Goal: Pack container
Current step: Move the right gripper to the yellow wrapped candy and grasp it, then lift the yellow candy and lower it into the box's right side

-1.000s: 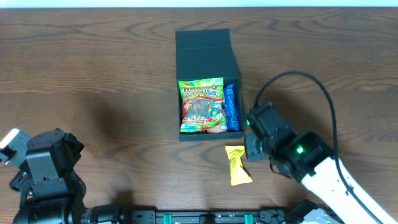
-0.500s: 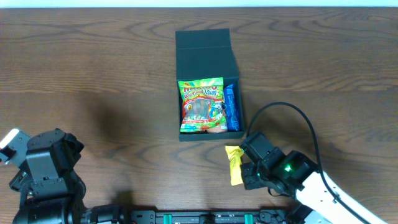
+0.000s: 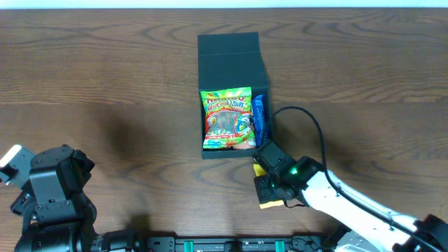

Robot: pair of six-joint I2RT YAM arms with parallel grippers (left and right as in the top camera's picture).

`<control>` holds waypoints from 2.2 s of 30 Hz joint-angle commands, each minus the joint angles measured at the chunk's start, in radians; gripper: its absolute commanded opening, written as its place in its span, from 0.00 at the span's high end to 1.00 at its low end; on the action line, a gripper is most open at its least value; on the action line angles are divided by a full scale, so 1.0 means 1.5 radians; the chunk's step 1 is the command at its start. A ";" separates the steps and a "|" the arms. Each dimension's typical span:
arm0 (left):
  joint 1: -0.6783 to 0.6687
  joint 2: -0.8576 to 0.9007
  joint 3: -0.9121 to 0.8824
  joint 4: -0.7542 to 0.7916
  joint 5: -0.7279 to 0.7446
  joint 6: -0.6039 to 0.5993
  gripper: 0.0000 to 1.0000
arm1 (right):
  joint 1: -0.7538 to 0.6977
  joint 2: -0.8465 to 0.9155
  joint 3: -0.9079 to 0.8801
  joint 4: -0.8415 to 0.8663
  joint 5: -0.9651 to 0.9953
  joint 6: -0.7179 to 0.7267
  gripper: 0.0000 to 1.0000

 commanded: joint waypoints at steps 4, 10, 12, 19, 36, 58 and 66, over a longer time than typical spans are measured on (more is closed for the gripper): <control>0.005 -0.001 0.007 -0.002 -0.007 -0.008 0.05 | 0.006 0.037 0.000 0.016 0.014 0.008 0.45; 0.004 -0.001 0.007 -0.002 -0.007 -0.008 0.05 | 0.014 0.069 0.000 0.031 0.014 0.008 0.62; 0.005 -0.001 0.007 -0.002 -0.007 -0.008 0.05 | 0.014 0.069 0.001 0.031 0.014 0.008 0.68; 0.005 -0.001 0.007 -0.002 -0.007 -0.008 0.05 | 0.014 0.059 0.015 0.030 -0.004 0.003 0.72; 0.005 -0.001 0.007 -0.002 -0.007 -0.008 0.05 | 0.045 -0.116 0.093 -0.002 -0.061 0.003 0.73; 0.005 -0.001 0.007 -0.002 -0.007 -0.008 0.05 | -0.149 -0.034 0.182 0.150 -0.001 -0.090 0.72; 0.005 -0.001 0.007 -0.002 -0.007 -0.008 0.05 | -0.149 0.054 0.205 0.146 0.001 -0.105 0.73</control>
